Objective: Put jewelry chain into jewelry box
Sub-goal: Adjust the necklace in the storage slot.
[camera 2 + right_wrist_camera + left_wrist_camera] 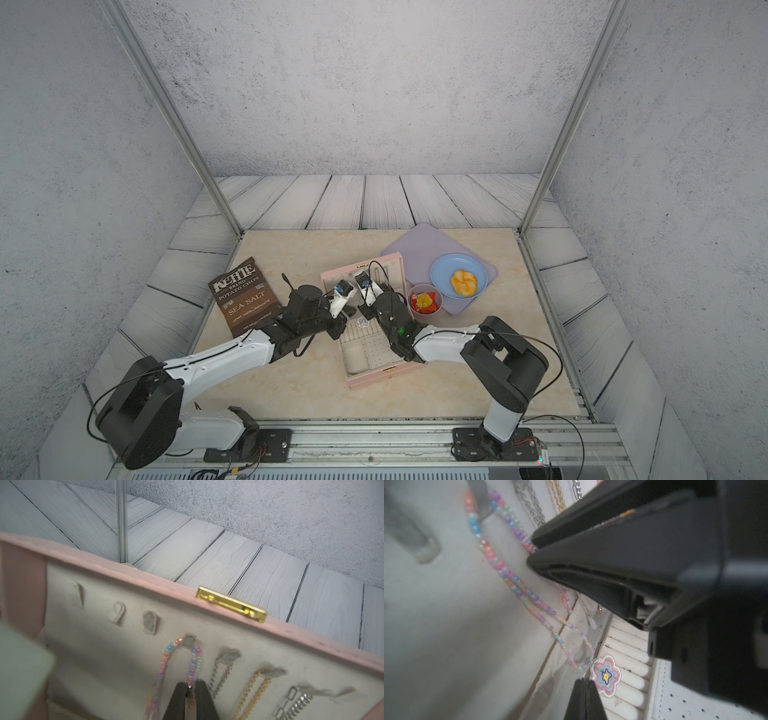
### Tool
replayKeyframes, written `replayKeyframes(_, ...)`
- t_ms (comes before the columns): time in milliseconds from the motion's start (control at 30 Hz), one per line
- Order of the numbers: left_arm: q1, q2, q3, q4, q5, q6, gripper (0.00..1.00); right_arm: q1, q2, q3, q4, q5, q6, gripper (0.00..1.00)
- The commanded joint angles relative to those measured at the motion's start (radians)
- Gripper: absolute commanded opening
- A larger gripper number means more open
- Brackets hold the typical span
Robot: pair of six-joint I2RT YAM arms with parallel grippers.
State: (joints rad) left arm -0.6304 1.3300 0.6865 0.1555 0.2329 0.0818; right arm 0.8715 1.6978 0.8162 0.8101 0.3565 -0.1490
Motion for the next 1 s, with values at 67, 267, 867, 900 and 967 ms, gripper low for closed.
replayKeyframes(67,0.004,-0.033,-0.013,0.009,-0.043,-0.016,0.0,0.0,0.008,0.007,-0.007,0.016,0.035,0.02)
replayKeyframes(267,0.007,-0.052,-0.023,0.022,-0.056,-0.034,0.0,0.0,-0.001,-0.021,-0.001,-0.006,0.054,0.0)
replayKeyframes(867,0.031,-0.066,-0.03,0.031,-0.05,-0.057,0.0,0.0,-0.013,-0.065,0.004,-0.012,0.08,0.0)
replayKeyframes(900,0.031,-0.067,-0.031,0.032,-0.05,-0.058,0.0,-0.001,-0.013,-0.067,0.003,-0.011,0.082,0.0)
replayKeyframes(967,0.032,-0.068,-0.033,0.031,-0.049,-0.059,0.0,0.0,-0.013,-0.073,0.004,-0.01,0.088,0.0)
